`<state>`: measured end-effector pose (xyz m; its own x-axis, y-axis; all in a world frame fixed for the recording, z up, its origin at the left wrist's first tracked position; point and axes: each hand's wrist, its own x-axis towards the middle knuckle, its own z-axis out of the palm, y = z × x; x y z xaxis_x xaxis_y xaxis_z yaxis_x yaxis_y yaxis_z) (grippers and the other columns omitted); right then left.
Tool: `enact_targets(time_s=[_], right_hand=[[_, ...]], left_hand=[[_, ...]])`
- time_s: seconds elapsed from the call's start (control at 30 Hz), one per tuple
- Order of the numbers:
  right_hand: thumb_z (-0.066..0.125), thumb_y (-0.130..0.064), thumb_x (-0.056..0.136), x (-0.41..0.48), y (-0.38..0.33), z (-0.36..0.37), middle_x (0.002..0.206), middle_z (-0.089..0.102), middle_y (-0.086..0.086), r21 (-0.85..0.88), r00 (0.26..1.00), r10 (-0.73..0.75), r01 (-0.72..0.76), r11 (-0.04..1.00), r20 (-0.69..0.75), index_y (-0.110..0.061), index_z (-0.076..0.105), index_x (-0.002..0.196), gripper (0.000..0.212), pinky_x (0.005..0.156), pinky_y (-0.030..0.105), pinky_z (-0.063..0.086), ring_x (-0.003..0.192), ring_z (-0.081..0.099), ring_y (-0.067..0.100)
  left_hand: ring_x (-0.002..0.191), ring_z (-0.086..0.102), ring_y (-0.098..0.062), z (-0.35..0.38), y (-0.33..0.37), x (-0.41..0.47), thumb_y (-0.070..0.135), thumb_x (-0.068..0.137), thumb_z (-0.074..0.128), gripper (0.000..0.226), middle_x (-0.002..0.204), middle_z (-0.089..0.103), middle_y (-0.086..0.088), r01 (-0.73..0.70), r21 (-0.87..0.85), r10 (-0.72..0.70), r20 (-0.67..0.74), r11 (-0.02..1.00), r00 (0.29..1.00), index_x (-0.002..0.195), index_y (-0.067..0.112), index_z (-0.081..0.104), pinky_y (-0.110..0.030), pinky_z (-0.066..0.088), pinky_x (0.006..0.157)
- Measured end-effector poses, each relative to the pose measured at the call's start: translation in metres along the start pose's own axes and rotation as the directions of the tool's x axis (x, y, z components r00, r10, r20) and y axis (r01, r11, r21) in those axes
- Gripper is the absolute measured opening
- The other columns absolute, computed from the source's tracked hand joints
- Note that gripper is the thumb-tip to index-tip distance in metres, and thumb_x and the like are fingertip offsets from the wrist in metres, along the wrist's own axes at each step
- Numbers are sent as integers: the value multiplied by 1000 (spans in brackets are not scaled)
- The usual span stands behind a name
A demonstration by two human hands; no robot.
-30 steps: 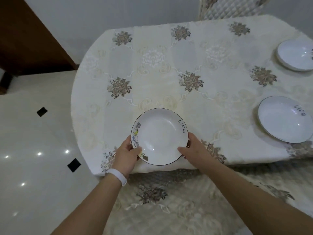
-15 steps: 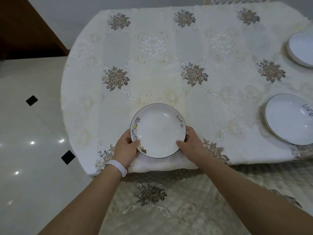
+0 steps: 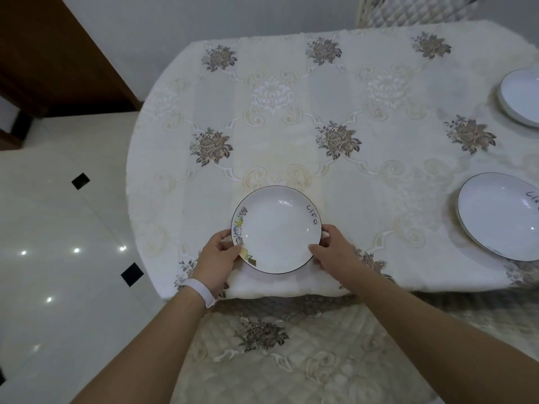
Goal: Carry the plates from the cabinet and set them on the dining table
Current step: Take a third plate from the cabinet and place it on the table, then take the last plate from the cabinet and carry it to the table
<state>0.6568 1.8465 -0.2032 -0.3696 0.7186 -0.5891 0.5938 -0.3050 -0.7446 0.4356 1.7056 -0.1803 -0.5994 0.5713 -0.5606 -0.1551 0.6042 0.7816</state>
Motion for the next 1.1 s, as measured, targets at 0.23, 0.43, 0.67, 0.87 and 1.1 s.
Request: enact_targets(time_s=[0.23, 0.43, 0.67, 0.87, 1.1], right_hand=[[54, -33, 91, -22, -26, -31, 93, 60, -7, -248, 982, -156, 126, 960, -107, -21, 56, 123, 33, 67, 28, 40, 79, 59, 14], [49, -39, 96, -69, -72, -14, 124, 58, -6, -534, 851, -515, 483, 694, 101, -23, 54, 130, 37, 86, 30, 41, 106, 55, 13], [57, -29, 93, -141, -123, 44, 119, 65, 8, -601, 514, -767, 770, 214, 384, -9, 63, 122, 35, 86, 42, 49, 106, 59, 30], [50, -31, 92, -194, -154, 103, 113, 67, 9, -583, 342, -772, 811, -46, 536, -8, 66, 113, 35, 83, 43, 49, 100, 61, 31], [52, -36, 92, -259, -170, 215, 118, 65, 9, -517, 274, -694, 840, -166, 666, -10, 65, 115, 37, 88, 42, 46, 107, 58, 32]], left_hand=[[104, 63, -19, -44, 4, -58, 17, 93, 63, 40, 118, 62, 4, -103, 124, 95, 71, 987, 993, 129, 34, 53, -42, 56, 85], [115, 53, 2, -86, 6, -120, 35, 91, 64, 45, 130, 55, 17, -366, 493, 388, 63, 789, 920, 134, 35, 50, -22, 42, 93], [111, 59, -28, -131, 6, -177, 47, 88, 47, 54, 126, 63, -8, -324, 819, 615, -44, 473, 787, 128, 13, 61, -48, 51, 91], [106, 63, -33, -186, -21, -221, 40, 88, 47, 49, 117, 68, -13, -244, 871, 690, -138, 426, 711, 119, 8, 67, -47, 51, 88], [105, 62, -31, -273, -86, -277, 36, 88, 49, 42, 115, 67, -10, -173, 874, 686, -218, 453, 695, 117, 12, 68, -43, 50, 86]])
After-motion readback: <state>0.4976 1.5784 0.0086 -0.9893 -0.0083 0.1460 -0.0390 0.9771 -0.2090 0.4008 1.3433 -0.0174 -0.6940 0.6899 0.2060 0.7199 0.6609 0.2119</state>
